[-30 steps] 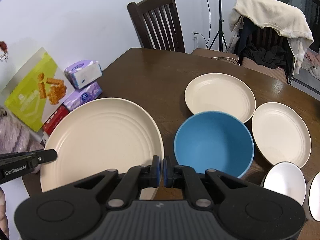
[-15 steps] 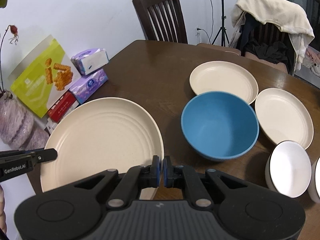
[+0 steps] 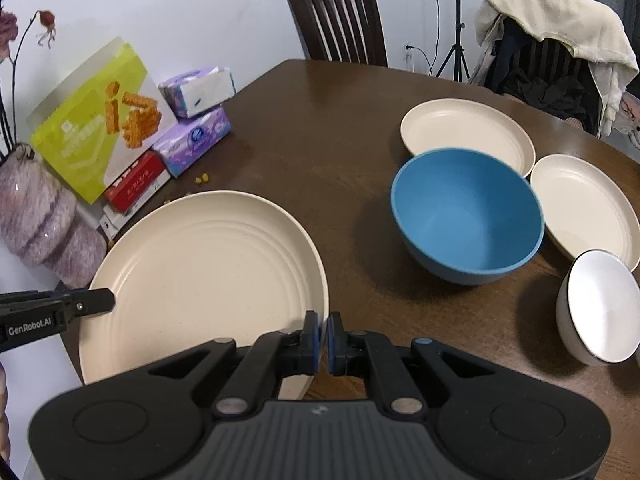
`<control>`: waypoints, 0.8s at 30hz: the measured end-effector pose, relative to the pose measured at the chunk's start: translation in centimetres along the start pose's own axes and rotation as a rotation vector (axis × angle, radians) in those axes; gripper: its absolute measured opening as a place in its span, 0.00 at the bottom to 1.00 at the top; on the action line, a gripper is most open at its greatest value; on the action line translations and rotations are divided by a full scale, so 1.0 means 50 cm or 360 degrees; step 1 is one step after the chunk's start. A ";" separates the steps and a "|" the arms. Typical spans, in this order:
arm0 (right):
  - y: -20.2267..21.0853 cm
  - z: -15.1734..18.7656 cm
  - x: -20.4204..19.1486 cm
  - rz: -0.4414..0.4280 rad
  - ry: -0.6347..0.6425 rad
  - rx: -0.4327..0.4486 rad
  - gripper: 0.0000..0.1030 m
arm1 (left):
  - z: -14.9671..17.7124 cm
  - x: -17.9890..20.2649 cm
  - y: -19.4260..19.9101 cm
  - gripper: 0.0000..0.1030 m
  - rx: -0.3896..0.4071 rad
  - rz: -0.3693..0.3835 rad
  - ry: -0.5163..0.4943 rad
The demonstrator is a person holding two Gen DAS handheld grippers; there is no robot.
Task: Organize plates and bowls
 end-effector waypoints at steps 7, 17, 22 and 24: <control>-0.020 0.026 -0.029 -0.0013 0.0042 -0.0041 0.05 | 0.028 -0.030 -0.008 0.09 -0.0029 -0.0029 0.0007; -0.056 0.063 -0.059 -0.0008 0.0078 -0.0075 0.05 | 0.059 -0.063 -0.028 0.09 -0.0058 -0.0058 0.0000; -0.072 0.076 -0.068 -0.0003 0.0086 -0.0090 0.05 | 0.073 -0.078 -0.044 0.09 -0.0081 -0.0068 0.0002; -0.077 0.079 -0.073 0.0011 0.0113 -0.0079 0.05 | 0.078 -0.083 -0.049 0.09 -0.0088 -0.0072 0.0001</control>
Point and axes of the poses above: each gripper's, at about its wrist camera, not at the fingertips, and y roughly against the way its jaws point, x to its right, z to its underside, the point moved 10 cm from there along -y, roughly the way its jaws point, and after that the axes turned 10 degrees about x, right-handed, at the moved point
